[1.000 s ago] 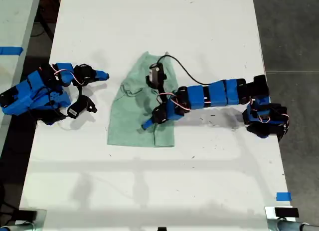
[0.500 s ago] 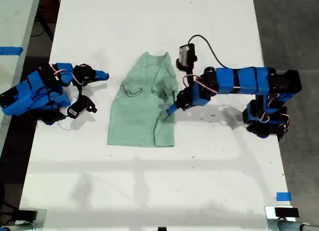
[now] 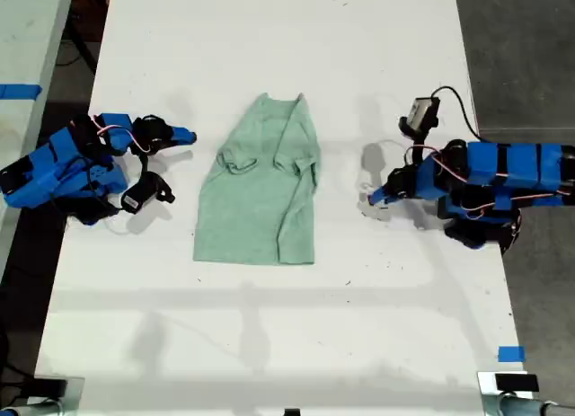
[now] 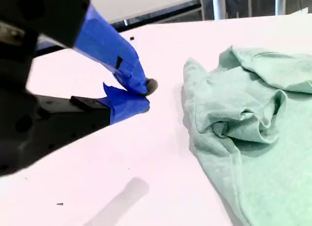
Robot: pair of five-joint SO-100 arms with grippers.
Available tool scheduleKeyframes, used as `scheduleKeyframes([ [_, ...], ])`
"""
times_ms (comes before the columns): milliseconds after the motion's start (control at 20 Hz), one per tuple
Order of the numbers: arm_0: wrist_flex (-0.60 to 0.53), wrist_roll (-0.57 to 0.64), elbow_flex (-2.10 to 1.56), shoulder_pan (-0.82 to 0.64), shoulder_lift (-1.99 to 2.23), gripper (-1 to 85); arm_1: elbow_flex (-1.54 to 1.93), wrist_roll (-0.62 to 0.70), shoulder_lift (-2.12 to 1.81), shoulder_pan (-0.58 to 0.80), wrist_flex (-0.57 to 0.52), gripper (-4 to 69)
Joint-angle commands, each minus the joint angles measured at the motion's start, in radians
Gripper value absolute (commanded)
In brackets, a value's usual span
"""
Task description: Fold t shirt
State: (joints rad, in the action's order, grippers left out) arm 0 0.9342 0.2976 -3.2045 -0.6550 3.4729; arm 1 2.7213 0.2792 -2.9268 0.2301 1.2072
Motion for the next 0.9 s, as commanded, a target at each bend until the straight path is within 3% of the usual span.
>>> scheduleKeyframes([
  [0, 0.002, -0.003, -0.025, -0.011, 0.006, -0.1, 0.193, 0.017, -0.236, 0.0, -0.002, 2.2],
  [200, 0.002, -0.006, -0.025, -0.012, 0.006, -0.1, 0.37, 0.097, -0.574, 0.035, 0.146, 1.5],
  [350, 0.003, -0.009, -0.025, -0.009, 0.009, -0.1, 0.38, 0.127, -0.575, 0.101, 0.14, 1.6],
  [850, 0.104, -0.009, -0.02, -0.012, 0.114, -0.1, 0.38, 0.109, -0.575, 0.078, 0.14, 0.5],
])
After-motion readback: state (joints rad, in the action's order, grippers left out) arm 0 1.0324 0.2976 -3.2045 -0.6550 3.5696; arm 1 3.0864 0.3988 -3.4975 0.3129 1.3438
